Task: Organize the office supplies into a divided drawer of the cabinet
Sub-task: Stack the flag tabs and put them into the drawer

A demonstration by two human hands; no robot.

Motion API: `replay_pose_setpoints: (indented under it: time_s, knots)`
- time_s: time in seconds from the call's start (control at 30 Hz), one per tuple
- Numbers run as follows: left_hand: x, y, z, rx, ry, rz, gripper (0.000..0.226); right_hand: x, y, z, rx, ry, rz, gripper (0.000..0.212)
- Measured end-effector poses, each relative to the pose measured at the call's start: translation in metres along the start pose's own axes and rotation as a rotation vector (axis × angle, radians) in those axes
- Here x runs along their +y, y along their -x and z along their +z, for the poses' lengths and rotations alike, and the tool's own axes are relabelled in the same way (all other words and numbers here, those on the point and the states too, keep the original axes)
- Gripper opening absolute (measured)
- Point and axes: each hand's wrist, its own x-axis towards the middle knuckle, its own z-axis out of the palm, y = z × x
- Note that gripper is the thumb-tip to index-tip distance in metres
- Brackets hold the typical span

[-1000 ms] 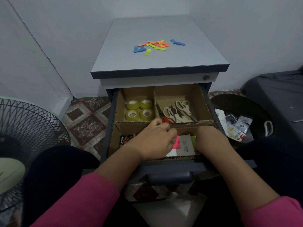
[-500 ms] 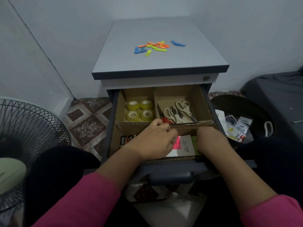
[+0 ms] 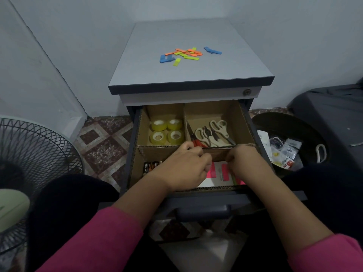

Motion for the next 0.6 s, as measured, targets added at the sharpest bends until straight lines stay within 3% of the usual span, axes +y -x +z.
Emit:
replay_pose_setpoints:
  time_s: [0.1,0.33,0.6]
  knots:
    - [0.000,0.000,-0.001,-0.009,0.000,0.008,0.019,0.003,-0.001,0.000,-0.065,0.070,0.014,0.027]
    - [0.005,0.000,-0.005,-0.063,0.112,0.053,0.015,0.004,0.002,0.009,-0.041,0.046,-0.063,0.030]
    - [0.006,-0.003,0.000,-0.099,0.045,0.045,0.020,0.001,-0.003,0.012,-0.038,0.032,-0.122,0.029]
